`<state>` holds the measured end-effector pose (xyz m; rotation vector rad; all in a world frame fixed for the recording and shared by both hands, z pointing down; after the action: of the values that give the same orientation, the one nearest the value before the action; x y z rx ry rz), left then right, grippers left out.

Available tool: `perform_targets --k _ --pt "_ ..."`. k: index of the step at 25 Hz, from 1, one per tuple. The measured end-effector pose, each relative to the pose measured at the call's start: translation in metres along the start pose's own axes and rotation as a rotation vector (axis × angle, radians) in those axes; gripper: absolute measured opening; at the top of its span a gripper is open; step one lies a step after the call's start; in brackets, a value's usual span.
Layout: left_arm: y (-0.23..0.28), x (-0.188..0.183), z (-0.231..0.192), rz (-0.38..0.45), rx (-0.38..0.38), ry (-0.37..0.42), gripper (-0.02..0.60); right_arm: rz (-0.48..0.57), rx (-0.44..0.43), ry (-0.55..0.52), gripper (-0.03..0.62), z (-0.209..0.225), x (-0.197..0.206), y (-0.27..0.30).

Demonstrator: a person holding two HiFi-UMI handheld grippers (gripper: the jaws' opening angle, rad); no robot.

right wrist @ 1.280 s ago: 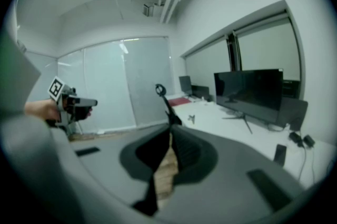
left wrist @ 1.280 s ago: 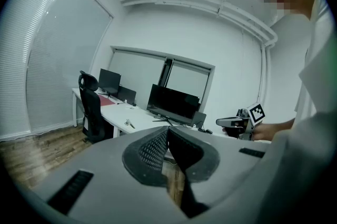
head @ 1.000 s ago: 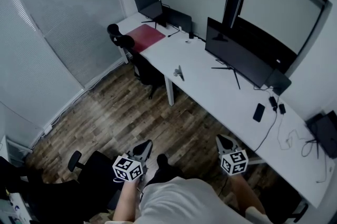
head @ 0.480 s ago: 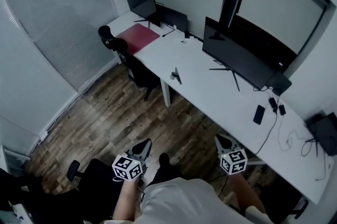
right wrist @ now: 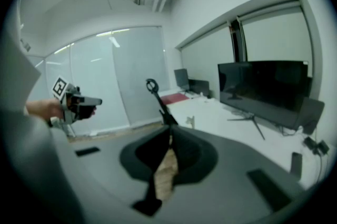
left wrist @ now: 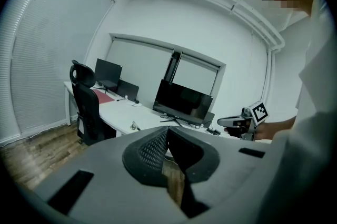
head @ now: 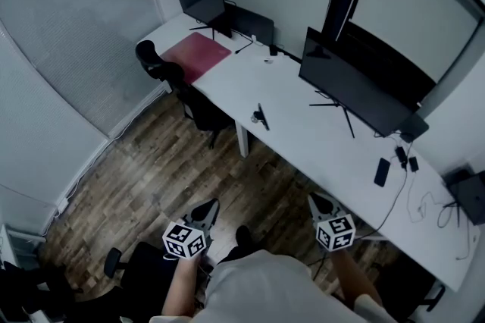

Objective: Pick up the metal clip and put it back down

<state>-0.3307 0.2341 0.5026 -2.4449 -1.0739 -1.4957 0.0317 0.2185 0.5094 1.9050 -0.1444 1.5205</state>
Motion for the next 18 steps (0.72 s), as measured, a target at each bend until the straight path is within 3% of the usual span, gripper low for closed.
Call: perform_targets --k 11,18 --pt "0.027 -0.052 -0.082 -0.049 0.046 0.034 0.032 -0.037 0.026 -0.006 0.035 -0.012 -0.044 0.085" --pt "0.04 -0.065 -0.109 -0.068 0.067 0.016 0.032 -0.057 0.054 0.005 0.035 -0.008 -0.055 0.108"
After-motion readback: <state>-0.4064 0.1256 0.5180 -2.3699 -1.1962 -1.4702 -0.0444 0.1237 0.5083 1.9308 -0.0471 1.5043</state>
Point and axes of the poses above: the fingertips, and each gripper's own axes: y forward along the fingers, z to its right, x out of its underside, the point moved 7 cm from there along -y, backward along the fingers, and after that the axes turned 13 degrees about -y, right-handed, at the moved point
